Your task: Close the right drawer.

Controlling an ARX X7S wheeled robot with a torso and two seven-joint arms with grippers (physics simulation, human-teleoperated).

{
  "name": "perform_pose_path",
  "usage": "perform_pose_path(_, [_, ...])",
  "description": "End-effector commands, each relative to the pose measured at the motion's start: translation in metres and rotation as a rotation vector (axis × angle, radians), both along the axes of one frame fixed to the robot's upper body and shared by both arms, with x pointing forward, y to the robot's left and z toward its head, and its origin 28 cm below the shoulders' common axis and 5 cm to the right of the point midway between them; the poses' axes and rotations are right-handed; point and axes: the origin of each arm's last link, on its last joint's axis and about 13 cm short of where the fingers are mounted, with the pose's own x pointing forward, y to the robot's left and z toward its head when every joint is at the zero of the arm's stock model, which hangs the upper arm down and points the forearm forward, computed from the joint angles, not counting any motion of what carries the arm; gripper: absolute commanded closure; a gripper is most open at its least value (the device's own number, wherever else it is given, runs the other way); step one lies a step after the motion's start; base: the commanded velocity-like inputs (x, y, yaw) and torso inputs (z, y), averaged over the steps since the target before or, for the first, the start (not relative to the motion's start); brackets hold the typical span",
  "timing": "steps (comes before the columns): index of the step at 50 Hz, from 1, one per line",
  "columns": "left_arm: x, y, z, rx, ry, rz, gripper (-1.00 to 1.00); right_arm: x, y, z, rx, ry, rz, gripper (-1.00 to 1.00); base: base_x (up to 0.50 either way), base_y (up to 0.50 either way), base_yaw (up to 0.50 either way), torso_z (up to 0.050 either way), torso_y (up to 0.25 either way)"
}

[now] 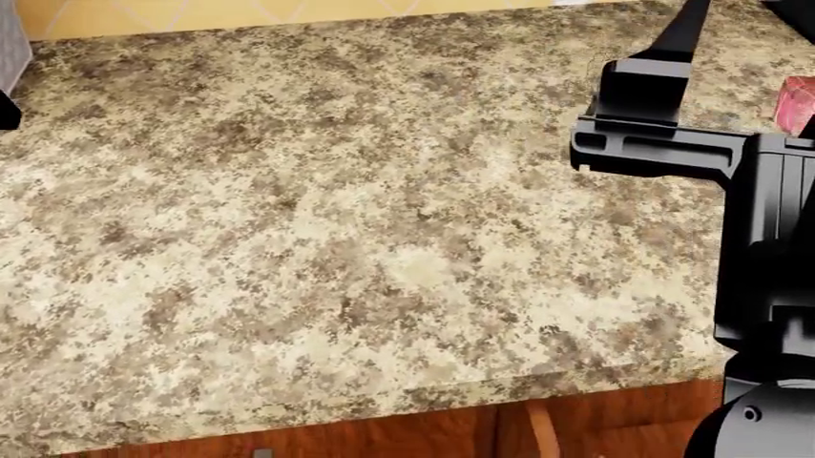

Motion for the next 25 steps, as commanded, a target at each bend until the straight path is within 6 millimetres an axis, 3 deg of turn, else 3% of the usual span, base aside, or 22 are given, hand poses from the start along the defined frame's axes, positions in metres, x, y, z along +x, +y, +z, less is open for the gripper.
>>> perform_pose_path(1, [0.0005,-0.0001,-0.0002,0.002,-0.002,0.002,-1.0,0.0002,-0.0003,-0.0007,-0.007,0.002,0.001,-1.0,-0.16,0.03,-0.5,0.0,0.0])
perform_pose_path(25, [0.0014,-0.0007,0.0005,0.003,-0.005,0.005,-1.0,0.0,-0.0007,-0.0008,-0.005,0.003,0.005,-1.0,-0.15,0.04,-0.5,0.0,0.0])
